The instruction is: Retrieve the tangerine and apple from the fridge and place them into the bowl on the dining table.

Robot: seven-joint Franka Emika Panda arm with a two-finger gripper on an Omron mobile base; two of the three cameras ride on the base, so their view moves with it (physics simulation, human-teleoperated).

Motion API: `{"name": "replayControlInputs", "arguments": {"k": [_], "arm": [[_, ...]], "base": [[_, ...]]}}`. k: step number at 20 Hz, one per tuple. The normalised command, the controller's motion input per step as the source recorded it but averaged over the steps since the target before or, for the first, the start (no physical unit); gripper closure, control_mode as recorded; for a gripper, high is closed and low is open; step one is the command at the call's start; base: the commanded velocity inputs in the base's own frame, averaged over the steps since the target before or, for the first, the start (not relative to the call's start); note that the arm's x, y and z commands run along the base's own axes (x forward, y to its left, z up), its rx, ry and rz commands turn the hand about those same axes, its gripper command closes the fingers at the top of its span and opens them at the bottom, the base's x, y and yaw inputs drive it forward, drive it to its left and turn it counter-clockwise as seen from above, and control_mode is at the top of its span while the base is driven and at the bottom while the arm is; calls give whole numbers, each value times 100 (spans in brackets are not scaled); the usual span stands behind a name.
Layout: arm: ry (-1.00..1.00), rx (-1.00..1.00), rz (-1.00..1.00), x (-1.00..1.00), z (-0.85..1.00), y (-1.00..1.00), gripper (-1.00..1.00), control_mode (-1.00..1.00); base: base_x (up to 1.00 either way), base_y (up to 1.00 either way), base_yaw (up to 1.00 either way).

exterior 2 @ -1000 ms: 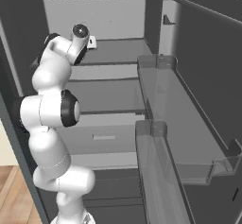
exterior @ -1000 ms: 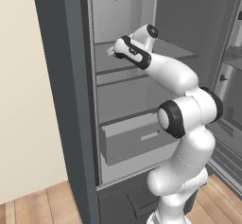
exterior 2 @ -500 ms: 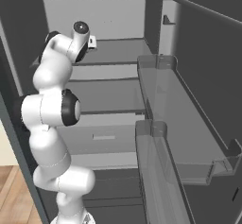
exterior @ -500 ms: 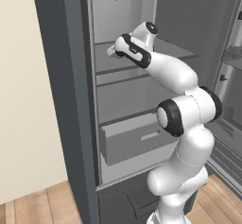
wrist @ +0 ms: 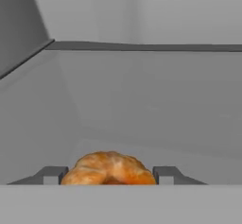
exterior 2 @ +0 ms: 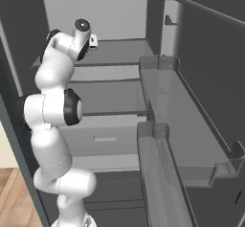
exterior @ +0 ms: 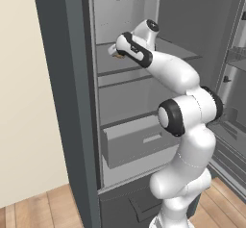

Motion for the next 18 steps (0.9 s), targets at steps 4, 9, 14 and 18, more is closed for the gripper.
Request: {"name": "replayControlInputs", "arguments": {"k": [4,9,14,18], "arm": [[-11,0,-2,-66,-1,-5,100,-100],[-13,0,-3,-100,6,-25,100,-100],[-17,0,-4,-100,39,-40,100,-100],[-20,0,-2,-100,48,-38,100,-100]], "base": [[0,0,0],[0,0,0],[0,0,0],[0,0,0]]}}
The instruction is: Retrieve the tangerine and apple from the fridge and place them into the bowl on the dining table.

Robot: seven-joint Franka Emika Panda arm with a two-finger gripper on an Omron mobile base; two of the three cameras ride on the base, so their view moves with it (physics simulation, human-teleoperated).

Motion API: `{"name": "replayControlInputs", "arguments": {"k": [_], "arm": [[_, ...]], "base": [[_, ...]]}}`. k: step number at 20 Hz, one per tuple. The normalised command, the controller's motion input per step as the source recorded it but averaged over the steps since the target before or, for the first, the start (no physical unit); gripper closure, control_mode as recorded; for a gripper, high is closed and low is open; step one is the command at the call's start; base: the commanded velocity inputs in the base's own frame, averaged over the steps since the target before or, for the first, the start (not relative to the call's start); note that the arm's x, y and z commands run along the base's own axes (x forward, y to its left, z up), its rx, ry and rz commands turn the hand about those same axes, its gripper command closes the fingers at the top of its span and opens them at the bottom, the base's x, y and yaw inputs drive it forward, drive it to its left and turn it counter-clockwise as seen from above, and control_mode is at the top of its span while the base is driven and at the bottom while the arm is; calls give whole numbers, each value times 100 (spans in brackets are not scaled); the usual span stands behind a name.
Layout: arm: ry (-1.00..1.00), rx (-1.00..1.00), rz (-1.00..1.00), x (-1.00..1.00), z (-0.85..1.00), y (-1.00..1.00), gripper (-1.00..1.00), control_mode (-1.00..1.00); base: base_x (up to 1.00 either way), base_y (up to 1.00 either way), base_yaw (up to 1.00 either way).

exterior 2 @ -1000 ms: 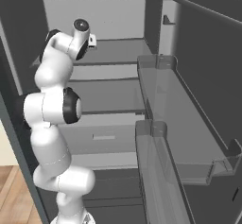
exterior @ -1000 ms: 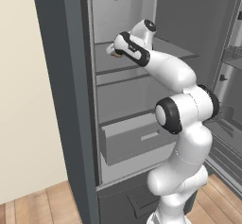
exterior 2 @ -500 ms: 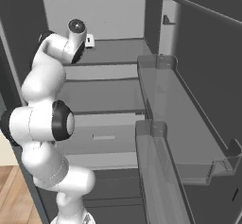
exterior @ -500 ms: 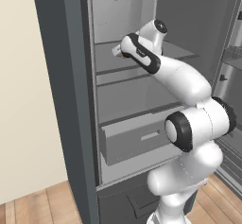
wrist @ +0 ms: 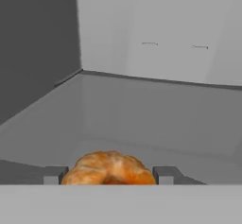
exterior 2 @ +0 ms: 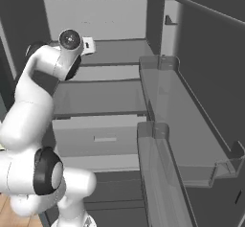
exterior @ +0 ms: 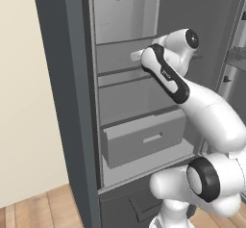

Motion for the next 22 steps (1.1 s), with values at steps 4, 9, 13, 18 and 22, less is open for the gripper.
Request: {"name": "replayControlInputs", "arguments": {"k": [4,9,13,18,22], "arm": [[-10,0,-6,-100,9,-24,100,-100],[-7,-3,-7,-97,-25,-6,100,-100],[0,0,-7,-83,-18,-1,100,-100],[-7,-2,-8,-79,-25,0,100,-100],[0,0,0,0,0,0,100,100]], "base": [[0,0,0],[0,0,0],[0,0,0],[0,0,0],[-71,-10,-9]]}}
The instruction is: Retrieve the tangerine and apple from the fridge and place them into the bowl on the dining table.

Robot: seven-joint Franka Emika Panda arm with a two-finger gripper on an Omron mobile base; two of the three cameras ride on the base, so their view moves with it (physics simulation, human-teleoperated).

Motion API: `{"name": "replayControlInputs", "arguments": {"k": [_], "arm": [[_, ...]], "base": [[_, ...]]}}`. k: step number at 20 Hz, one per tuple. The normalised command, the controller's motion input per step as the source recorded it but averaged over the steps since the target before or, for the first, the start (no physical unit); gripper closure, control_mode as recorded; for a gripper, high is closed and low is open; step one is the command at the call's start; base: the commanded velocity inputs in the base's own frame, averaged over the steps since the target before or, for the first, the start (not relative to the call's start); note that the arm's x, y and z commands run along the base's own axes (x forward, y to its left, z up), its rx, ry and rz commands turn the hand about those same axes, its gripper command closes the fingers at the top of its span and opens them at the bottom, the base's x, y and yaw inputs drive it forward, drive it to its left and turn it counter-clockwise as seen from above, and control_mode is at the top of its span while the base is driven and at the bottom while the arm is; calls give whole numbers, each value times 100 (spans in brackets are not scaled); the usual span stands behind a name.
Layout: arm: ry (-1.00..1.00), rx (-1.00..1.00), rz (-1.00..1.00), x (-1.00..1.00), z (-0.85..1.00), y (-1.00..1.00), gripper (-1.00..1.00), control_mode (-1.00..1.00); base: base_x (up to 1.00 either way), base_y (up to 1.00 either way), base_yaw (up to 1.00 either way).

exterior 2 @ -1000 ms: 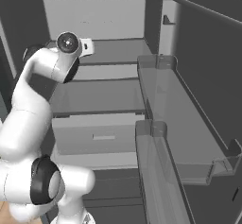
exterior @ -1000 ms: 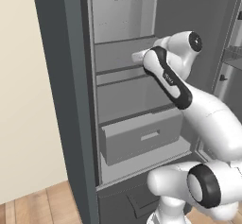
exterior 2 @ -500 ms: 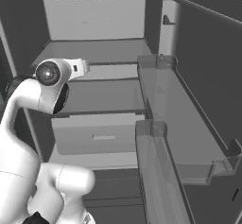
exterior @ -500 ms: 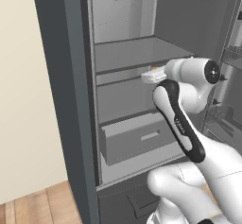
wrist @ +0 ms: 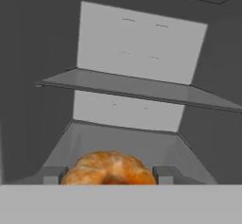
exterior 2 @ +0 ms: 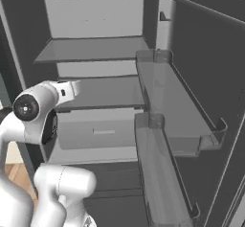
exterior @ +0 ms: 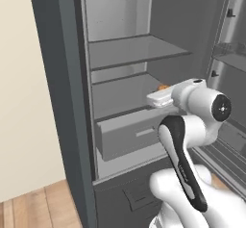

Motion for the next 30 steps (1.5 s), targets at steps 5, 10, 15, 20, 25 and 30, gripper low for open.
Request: {"name": "replayControlInputs", "arguments": {"k": [5,10,15,20,25,30], "arm": [[0,0,0,0,0,0,100,100],[0,0,0,0,0,0,100,100],[0,0,0,0,0,0,100,100],[0,0,0,0,0,0,100,100],[0,0,0,0,0,0,100,100],[0,0,0,0,0,0,100,100]], "base": [[-83,-19,-9],[-70,10,-1],[-62,72,0],[-84,93,0],[-83,100,0],[-72,100,32]]}}
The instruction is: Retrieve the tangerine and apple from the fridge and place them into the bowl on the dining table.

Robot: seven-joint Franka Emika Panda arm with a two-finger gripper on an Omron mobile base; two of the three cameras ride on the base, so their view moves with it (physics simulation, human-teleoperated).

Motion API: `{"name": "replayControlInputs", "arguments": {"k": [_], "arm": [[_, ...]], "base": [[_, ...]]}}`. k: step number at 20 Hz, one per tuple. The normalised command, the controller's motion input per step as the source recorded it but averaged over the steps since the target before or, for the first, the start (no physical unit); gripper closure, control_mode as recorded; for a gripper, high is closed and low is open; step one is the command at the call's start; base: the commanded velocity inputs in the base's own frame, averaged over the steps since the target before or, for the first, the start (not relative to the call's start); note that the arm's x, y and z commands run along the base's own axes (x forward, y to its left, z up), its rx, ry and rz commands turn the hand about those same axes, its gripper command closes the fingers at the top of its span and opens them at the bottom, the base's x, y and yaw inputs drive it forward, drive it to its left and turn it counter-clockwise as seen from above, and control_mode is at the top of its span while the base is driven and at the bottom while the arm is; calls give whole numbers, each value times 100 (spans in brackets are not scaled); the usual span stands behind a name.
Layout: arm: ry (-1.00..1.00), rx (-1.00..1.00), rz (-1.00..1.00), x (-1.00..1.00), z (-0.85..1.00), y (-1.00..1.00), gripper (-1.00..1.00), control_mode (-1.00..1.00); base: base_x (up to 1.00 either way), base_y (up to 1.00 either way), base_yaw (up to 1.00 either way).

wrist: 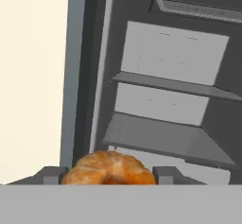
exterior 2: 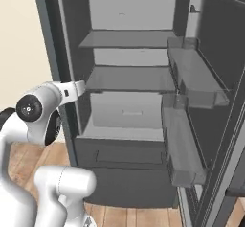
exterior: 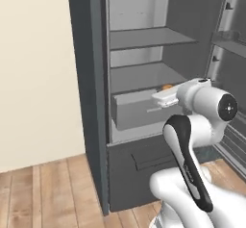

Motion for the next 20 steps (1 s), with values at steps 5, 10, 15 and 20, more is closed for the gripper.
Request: {"name": "replayControlInputs", "arguments": {"k": [5,10,15,20], "arm": [[0,0,0,0,0,0,100,100],[0,0,0,0,0,0,100,100],[0,0,0,0,0,0,100,100],[0,0,0,0,0,0,100,100]], "base": [[-50,94,67],[-26,79,75],[-17,66,75],[-50,39,72]]}}
